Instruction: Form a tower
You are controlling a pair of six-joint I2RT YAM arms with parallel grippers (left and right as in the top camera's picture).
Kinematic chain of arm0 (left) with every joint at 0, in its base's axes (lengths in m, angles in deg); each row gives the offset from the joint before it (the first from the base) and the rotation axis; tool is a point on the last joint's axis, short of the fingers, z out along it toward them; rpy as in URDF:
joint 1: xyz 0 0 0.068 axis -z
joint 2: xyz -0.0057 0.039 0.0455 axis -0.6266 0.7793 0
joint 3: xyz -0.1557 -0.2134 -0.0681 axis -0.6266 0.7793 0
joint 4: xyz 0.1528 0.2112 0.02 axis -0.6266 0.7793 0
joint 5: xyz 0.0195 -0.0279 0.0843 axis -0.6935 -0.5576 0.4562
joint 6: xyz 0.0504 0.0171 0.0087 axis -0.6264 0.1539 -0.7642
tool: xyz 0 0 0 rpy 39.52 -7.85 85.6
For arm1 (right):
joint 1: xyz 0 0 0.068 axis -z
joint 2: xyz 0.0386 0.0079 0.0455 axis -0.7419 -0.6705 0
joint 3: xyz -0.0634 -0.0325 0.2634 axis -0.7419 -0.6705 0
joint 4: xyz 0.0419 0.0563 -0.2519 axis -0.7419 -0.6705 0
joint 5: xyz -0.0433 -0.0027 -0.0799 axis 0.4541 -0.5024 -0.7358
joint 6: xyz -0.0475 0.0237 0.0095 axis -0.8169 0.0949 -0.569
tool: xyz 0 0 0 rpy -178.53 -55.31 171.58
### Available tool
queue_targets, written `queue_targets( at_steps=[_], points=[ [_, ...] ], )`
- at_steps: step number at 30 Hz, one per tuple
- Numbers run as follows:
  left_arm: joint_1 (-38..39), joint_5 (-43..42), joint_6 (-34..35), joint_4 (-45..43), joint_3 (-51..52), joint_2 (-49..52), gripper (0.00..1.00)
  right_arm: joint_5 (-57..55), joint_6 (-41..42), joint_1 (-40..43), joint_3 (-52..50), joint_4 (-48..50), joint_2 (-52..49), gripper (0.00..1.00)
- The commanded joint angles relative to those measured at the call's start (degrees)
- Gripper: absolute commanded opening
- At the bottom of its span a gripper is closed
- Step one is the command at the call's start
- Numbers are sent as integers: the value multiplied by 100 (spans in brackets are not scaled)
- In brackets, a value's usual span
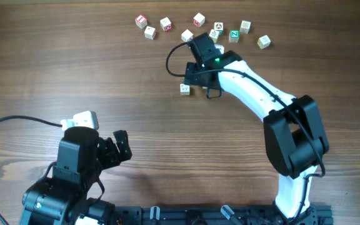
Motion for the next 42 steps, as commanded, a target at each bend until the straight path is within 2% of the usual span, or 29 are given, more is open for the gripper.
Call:
queue_targets(
  at_steps=[1,3,5,7,8,14,19,21,22,23,24,26,27,31,35,39,42],
  points=[
    [-15,50,-9,-11,11,-11,100,122,-208,122,142,118,-382,99],
    [-15,50,-9,-11,9,-11,100,164,-229,120,142,212,-640,99],
    [-15,50,-9,-11,9,-11,100,170,-232,133,142,234,-678,91],
    [-15,50,-9,-11,9,-11,100,184,-280,133,144,284,-678,81],
    [-15,50,-9,-11,9,-11,100,181,-323,133,144,310,-678,63],
    [-15,50,-9,-11,9,-11,100,181,-625,133,142,358,-678,39],
    [-15,50,-9,-11,9,-11,100,221,-802,133,142,407,-678,35],
    [-15,50,-9,-11,9,-11,100,293,-763,133,142,417,-678,39],
    [-15,50,-9,-11,9,-11,100,293,-754,133,142,420,-678,48],
    [-15,50,-9,-11,9,-11,100,291,-717,133,142,417,-678,51],
    [-15,50,-9,-11,9,-11,100,289,-619,133,142,398,-678,71],
    [-15,50,-9,-11,9,-11,100,291,-608,133,142,385,-678,93],
    [-15,50,-9,-11,9,-11,100,267,-476,133,142,348,-678,99],
    [-15,50,-9,-11,9,-11,100,269,-326,133,142,264,-678,99],
    [-15,50,-9,-11,9,-11,100,269,-310,133,142,249,-678,60],
    [-15,50,-9,-11,9,-11,100,216,-308,133,142,251,-678,41],
    [-15,50,-9,-11,9,-11,100,177,-310,136,144,264,-678,36]
  ],
)
